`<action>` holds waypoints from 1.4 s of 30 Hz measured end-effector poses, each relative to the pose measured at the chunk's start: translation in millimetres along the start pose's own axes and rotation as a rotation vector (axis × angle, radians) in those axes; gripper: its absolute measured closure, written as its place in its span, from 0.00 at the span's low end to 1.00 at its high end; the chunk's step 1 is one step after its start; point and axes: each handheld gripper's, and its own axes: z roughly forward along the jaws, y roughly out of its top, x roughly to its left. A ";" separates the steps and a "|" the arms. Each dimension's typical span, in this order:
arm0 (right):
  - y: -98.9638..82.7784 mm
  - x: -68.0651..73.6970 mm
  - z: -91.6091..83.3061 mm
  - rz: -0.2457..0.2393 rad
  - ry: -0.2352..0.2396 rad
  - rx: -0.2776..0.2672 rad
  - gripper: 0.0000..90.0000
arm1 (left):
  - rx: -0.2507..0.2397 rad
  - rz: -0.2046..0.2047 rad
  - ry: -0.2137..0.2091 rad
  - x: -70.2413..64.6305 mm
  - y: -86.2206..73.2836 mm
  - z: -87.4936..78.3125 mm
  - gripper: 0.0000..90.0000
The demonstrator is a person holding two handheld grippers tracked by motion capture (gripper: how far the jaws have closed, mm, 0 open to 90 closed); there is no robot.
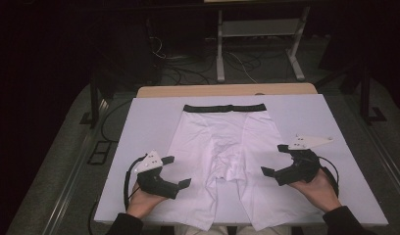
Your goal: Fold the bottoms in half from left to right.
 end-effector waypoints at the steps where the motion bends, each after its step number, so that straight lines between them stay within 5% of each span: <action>1: 1.7 0.1 0.7 -0.004 0.001 0.004 0.00 | 0.000 0.001 0.000 0.1 0.0 0.0 0.00; 42: 50.0 10.6 50.9 -0.058 0.067 0.028 0.00 | -0.005 -0.004 -0.005 0.2 0.0 0.1 0.00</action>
